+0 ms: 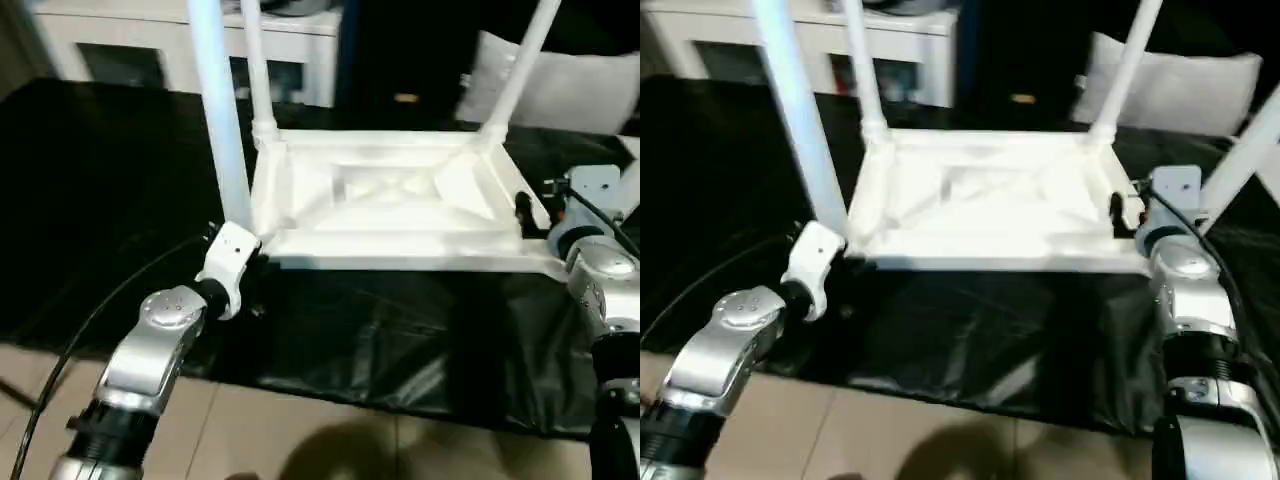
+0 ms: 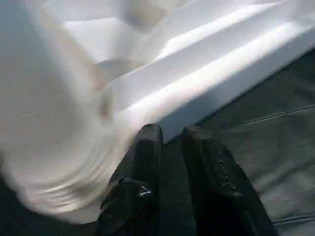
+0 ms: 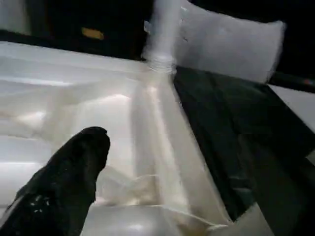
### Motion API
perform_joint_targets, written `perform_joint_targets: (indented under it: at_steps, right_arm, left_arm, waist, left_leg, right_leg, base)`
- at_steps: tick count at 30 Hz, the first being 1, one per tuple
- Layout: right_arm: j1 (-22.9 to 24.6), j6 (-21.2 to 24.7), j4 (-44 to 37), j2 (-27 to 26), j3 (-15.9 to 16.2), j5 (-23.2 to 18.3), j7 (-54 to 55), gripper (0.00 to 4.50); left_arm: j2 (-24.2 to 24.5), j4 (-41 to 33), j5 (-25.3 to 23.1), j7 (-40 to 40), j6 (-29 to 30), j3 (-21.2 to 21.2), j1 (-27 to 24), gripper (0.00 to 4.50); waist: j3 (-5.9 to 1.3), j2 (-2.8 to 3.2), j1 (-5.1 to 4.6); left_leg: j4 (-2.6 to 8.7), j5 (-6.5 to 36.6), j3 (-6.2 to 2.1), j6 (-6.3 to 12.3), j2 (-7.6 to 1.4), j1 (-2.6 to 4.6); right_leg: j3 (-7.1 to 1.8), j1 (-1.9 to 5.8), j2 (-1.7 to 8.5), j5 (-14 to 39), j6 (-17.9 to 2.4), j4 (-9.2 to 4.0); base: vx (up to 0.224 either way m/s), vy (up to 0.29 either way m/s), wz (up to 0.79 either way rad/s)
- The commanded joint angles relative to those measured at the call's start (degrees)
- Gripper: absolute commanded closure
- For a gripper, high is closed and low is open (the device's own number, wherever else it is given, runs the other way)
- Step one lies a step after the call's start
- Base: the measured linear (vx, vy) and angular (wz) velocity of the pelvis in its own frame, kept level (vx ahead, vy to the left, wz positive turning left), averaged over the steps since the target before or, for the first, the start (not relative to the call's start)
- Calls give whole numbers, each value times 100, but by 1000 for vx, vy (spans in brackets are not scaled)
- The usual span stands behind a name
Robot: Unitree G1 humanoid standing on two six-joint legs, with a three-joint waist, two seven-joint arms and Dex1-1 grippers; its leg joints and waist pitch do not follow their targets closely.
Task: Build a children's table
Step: Rotate table base
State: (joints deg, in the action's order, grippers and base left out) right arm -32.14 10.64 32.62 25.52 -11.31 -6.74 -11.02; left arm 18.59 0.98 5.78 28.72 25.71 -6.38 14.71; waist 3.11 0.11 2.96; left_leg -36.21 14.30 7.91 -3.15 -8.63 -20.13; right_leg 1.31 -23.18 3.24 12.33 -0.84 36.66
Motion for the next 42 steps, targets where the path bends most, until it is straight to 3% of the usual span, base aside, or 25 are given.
perform_joint_targets:
  at_steps: [1, 5, 8, 13, 15, 17, 18, 19, 20, 22, 24, 25, 27, 28, 35, 42]
  right_arm:
    - [176, -2, -378, -114, 171, -172, -437, 0]
    - [814, -51, -1277, -339, 669, -534, -1207, 0]
    - [1272, 360, -1867, -488, 873, -952, -1703, 0]
    - [1772, 727, -2537, -584, 1120, -1107, -2050, 0]
    - [1938, 847, -2713, -533, 1305, -967, -2027, 0]
    - [1957, 863, -2728, -513, 1341, -914, -1996, 0]
    - [1968, 1327, -2782, -428, 1404, -807, -1850, 0]
    - [1968, 1327, -2782, -428, 1404, -807, -1850, 0]
    - [1953, 1643, -2801, -364, 1437, -748, -1783, 0]
    - [1949, 1731, -2810, -361, 1426, -741, -1773, 0]
    - [1901, 1745, -2711, -412, 1374, -624, -1593, 0]
    - [1900, 1749, -2708, -415, 1372, -623, -1583, 0]
    - [1857, 1822, -2640, -487, 1346, -627, -1452, 0]
    - [1831, 1876, -2616, -521, 1356, -614, -1406, 0]
    - [1588, 2086, -2151, -772, 1336, -412, -959, 0]
    - [1228, 2036, -1386, -940, 1149, -345, -569, 0]
  left_arm:
    - [106, -298, 236, 249, 25, 130, -254, 321]
    - [484, -633, 450, 669, -138, 350, -865, 302]
    - [778, -636, 614, 947, -368, 700, -1060, 302]
    - [1093, -531, 908, 1306, -480, 1113, -973, 276]
    - [1267, -311, 1015, 1485, -526, 1229, -760, 259]
    - [1304, -245, 1039, 1524, -540, 1241, -707, 251]
    - [1389, 61, 1168, 1737, -584, 1279, -466, 237]
    - [1389, 61, 1168, 1737, -584, 1279, -466, 237]
    - [1448, 369, 1223, 1961, -606, 1317, -237, 220]
    - [1467, 461, 1241, 2033, -614, 1323, -174, 214]
    - [1537, 906, 1257, 2295, -687, 1265, 149, 183]
    - [1540, 925, 1255, 2305, -692, 1261, 162, 178]
    - [1518, 1210, 1216, 2348, -768, 1223, 403, 175]
    - [1485, 1413, 1179, 2328, -839, 1213, 571, 168]
    - [1222, 2459, 1285, 2870, -943, 1052, 1531, 107]
    - [878, 2927, 1388, 3411, -987, 795, 1995, 39]
  waist:
    - [-383, -52, 18]
    - [-325, -68, -64]
    - [-281, -22, -46]
    - [-271, 39, -1]
    - [-267, 50, 36]
    - [-281, 40, 35]
    - [-279, 45, 35]
    - [-286, 37, 46]
    - [-295, 39, 39]
    - [-311, 35, 41]
    - [-294, 4, 36]
    - [-310, 15, 52]
    - [-320, -4, 50]
    - [-321, 3, 54]
    - [-341, 25, 60]
    - [-341, 6, 113]
  left_leg:
    - [381, -340, -24, 639, -260, -130]
    - [431, 88, -5, 673, -319, -97]
    - [483, 591, 29, 535, -349, -19]
    - [542, 698, 44, 271, -401, 36]
    - [566, 683, 42, 193, -398, 20]
    - [570, 689, 39, 73, -386, 20]
    - [570, 671, 36, 50, -383, 7]
    - [565, 604, 51, 26, -359, 27]
    - [555, 484, 45, 2, -358, 7]
    - [542, 396, 45, -24, -360, -3]
    - [548, 359, 61, 1, -329, -22]
    - [542, 357, 68, -9, -328, 2]
    - [544, 166, 54, -1, -348, -29]
    - [535, 181, 74, 17, -327, 5]
    - [537, 46, 64, -66, -357, -6]
    - [535, 87, 102, -96, -352, 29]
  right_leg:
    - [-208, 456, 405, -522, -1527, -345]
    - [-202, 383, 383, 227, -1517, -430]
    - [-203, 311, 367, 930, -1414, -509]
    - [-182, 260, 380, 809, -1386, -492]
    - [-173, 275, 377, 795, -1288, -488]
    - [-173, 285, 394, 768, -1253, -477]
    - [-177, 298, 403, 747, -1250, -477]
    - [-181, 293, 388, 746, -1215, -483]
    - [-187, 311, 397, 576, -1216, -461]
    - [-188, 330, 418, 423, -1225, -439]
    - [-186, 326, 407, 517, -1180, -474]
    - [-187, 326, 416, 574, -1156, -476]
    - [-190, 362, 436, 327, -1189, -442]
    - [-188, 332, 414, 375, -1192, -463]
    - [-181, 368, 447, 54, -1346, -409]
    - [-187, 351, 452, -89, -1490, -412]
  base:
    - [0, 0, 0]
    - [0, 0, 0]
    - [0, 0, 0]
    - [0, 0, 0]
    - [0, 0, 0]
    - [0, 0, 0]
    - [0, 0, 0]
    - [0, 0, 0]
    - [0, 0, 0]
    - [0, 0, 0]
    - [0, 0, 0]
    - [0, 0, 0]
    - [0, 0, 0]
    - [0, 0, 0]
    - [0, 0, 0]
    - [0, 0, 0]
